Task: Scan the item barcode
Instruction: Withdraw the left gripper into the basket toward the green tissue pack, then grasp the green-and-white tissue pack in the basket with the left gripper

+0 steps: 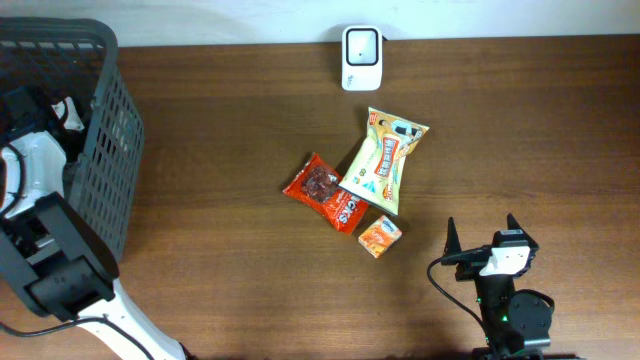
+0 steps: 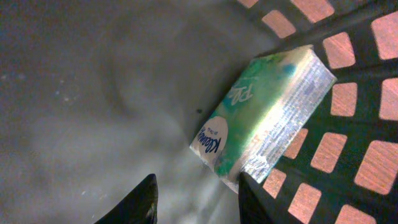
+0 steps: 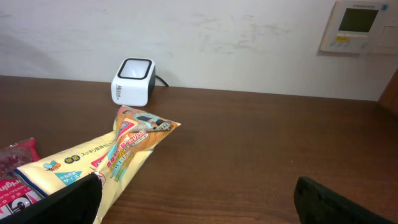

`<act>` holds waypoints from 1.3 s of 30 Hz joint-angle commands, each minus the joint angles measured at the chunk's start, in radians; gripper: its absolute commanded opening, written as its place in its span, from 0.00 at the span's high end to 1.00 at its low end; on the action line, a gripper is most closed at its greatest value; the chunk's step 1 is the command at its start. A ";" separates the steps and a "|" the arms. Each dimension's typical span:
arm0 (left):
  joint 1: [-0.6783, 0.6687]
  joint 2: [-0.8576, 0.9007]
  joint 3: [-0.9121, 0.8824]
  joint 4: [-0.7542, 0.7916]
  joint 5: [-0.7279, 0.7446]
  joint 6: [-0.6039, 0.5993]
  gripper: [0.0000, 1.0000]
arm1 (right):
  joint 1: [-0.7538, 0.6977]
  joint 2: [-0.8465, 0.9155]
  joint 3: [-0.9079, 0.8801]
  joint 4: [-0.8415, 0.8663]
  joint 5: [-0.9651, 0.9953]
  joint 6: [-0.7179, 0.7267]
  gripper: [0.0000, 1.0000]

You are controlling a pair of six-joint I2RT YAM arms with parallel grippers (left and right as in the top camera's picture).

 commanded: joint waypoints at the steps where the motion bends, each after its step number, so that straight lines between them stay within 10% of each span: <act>1: -0.001 0.017 -0.013 0.011 0.032 0.006 0.60 | -0.005 -0.006 -0.008 -0.005 0.005 0.008 0.02; 8: -0.001 0.018 -0.013 0.027 0.103 0.006 1.00 | -0.005 -0.006 -0.008 -0.005 0.005 0.008 0.02; 33: 0.095 -0.200 0.138 -0.068 0.099 0.005 1.00 | -0.005 -0.006 -0.008 -0.005 0.005 0.008 0.02; 39: 0.040 -0.166 0.124 -0.060 0.095 0.007 0.34 | -0.005 -0.006 -0.008 -0.005 0.005 0.008 0.02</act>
